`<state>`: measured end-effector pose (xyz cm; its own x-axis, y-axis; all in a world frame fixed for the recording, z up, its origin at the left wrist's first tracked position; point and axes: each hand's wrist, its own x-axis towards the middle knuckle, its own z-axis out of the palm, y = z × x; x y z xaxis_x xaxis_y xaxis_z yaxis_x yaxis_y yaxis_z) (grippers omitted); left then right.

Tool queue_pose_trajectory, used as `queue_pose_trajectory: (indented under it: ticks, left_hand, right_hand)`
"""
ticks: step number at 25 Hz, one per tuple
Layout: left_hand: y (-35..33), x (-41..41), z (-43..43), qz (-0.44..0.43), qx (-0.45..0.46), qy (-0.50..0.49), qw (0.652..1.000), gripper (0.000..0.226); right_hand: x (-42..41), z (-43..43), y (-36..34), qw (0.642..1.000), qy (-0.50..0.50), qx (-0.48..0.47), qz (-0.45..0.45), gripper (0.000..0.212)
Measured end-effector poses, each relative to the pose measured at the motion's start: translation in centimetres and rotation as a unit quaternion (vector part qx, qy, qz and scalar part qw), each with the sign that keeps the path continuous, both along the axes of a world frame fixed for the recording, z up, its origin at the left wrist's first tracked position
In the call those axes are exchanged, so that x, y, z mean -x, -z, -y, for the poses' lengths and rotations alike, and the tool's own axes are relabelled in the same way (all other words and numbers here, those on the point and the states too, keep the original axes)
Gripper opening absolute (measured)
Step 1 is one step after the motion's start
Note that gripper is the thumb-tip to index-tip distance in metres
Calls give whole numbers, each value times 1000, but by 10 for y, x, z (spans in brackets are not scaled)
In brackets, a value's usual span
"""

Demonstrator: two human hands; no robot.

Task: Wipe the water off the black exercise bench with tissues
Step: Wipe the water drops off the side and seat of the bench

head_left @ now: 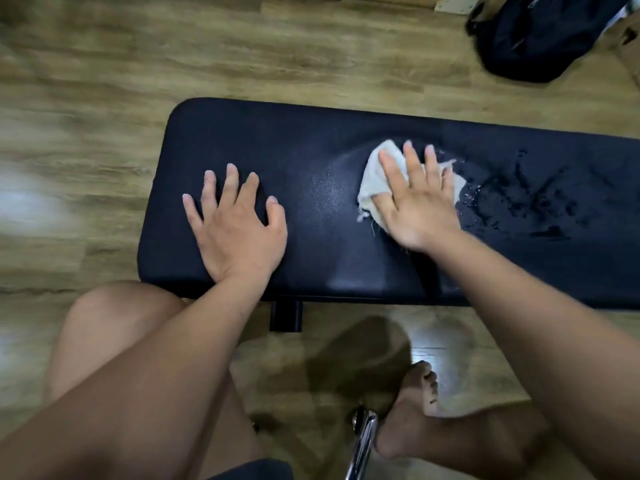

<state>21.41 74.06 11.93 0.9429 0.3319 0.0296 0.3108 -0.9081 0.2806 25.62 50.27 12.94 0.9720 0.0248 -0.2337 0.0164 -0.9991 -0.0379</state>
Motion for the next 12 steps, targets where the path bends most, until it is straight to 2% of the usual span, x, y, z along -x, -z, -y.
queue_pose_trajectory:
  ticks: [3, 8, 12]
  left_hand:
    - [0, -2, -1, 1, -2, -12, 1000, 54]
    - [1, -3, 1, -13, -11, -17, 1000, 54]
    - [0, -2, 1, -29, -15, -15, 999, 56]
  right_hand:
    - [-66, 2, 0, 1000, -1, 14, 5, 62]
    - [-134, -1, -8, 997, 47, 22, -51, 61]
    - [-100, -5, -2, 998, 27, -22, 47, 52]
